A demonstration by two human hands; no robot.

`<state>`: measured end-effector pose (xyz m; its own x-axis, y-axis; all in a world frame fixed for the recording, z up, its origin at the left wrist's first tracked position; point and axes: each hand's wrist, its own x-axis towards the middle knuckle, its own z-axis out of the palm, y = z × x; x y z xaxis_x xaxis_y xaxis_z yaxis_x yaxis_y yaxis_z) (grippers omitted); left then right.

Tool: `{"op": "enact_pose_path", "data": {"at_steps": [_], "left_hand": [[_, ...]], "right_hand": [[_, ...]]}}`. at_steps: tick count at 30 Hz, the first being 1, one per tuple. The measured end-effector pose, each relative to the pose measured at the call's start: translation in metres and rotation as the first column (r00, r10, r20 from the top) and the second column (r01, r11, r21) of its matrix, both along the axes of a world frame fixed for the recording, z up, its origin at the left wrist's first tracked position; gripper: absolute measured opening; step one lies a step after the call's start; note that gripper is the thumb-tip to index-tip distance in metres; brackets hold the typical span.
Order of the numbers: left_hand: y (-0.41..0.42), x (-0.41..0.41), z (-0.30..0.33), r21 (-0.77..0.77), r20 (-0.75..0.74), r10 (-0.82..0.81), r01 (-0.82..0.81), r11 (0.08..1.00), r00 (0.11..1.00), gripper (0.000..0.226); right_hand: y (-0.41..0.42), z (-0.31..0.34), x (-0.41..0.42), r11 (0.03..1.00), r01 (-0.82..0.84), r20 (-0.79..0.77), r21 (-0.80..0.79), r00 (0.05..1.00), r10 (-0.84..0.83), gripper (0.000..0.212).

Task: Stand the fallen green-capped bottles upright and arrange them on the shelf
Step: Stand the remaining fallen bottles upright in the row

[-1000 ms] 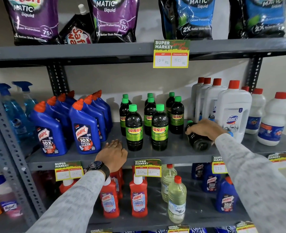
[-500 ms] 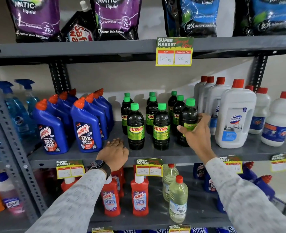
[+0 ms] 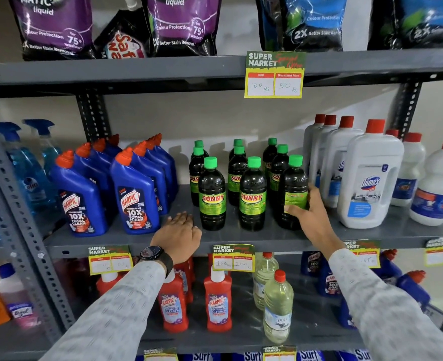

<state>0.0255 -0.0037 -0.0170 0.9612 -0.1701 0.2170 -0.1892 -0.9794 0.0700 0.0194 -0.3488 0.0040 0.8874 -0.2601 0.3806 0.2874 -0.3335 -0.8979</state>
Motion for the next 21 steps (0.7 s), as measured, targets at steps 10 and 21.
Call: {"op": "enact_pose_path", "data": {"at_steps": [10,21], "left_hand": [[0.0,-0.001,0.001,0.006,-0.014,0.001,-0.001,1.0,1.0,0.064],[0.0,0.0,0.001,-0.001,-0.023,-0.002,0.002,1.0,1.0,0.066]], "right_hand": [[0.006,0.0,-0.003,0.993,0.06,0.063,-0.098,0.997,-0.054,0.077],[0.0,-0.004,-0.001,0.997,0.01,-0.007,-0.081,1.0,-0.011,0.069]]}}
